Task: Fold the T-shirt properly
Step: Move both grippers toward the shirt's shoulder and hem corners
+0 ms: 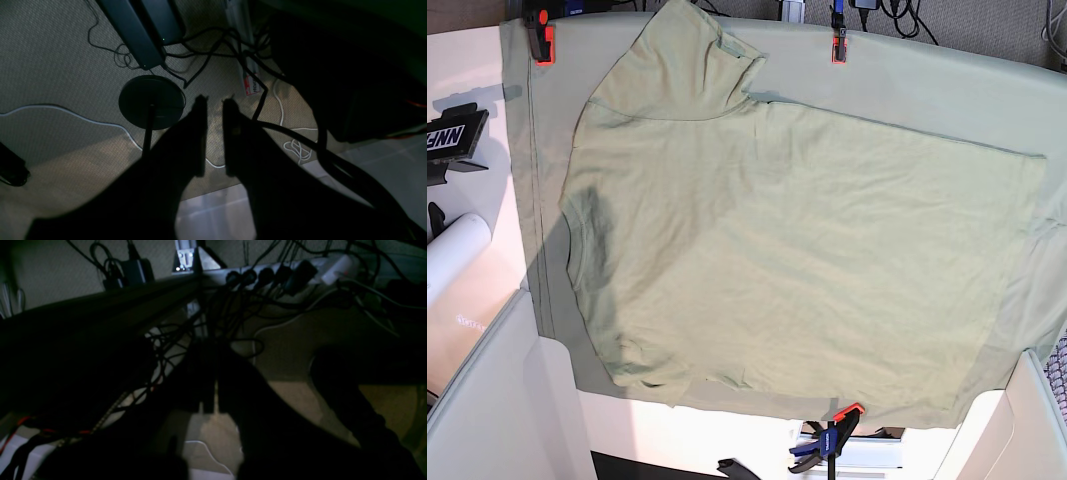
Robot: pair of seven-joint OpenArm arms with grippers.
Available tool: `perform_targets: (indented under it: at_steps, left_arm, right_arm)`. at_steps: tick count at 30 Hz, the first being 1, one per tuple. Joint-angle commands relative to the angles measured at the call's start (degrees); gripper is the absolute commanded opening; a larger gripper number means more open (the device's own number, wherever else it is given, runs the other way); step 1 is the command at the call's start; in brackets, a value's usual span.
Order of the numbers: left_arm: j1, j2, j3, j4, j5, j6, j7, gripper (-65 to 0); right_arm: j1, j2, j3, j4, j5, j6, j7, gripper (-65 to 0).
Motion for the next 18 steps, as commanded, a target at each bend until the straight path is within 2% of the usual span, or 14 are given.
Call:
perform_targets:
  at_steps: [1, 14, 16, 18]
  left_arm:
    - [0.35, 0.13, -0.07, 0.26, 0.09, 0.24, -0.17, -56.6]
    - [0.74, -0.33, -0.07, 0.26, 0.07, -0.09, -0.17, -56.6]
    - [1.60, -1.09, -0.07, 0.68, 0.07, -1.92, -1.14, -56.6]
    - [3.63, -2.67, -0.09, 2.40, 0.04, -6.19, -3.74, -56.6]
  right_arm:
    - [-0.33, 0.31, -0.09, 0.26, 0.22, 0.61, 0.68, -64.4]
    - [-0.59, 0.50, -0.09, 0.28, 0.13, 0.85, 0.61, -64.4]
    - [-1.64, 1.11, -0.09, 0.79, -0.09, 2.69, 0.59, -64.4]
    - [-4.00, 1.92, -0.09, 2.45, -0.02, 4.22, 0.61, -64.4]
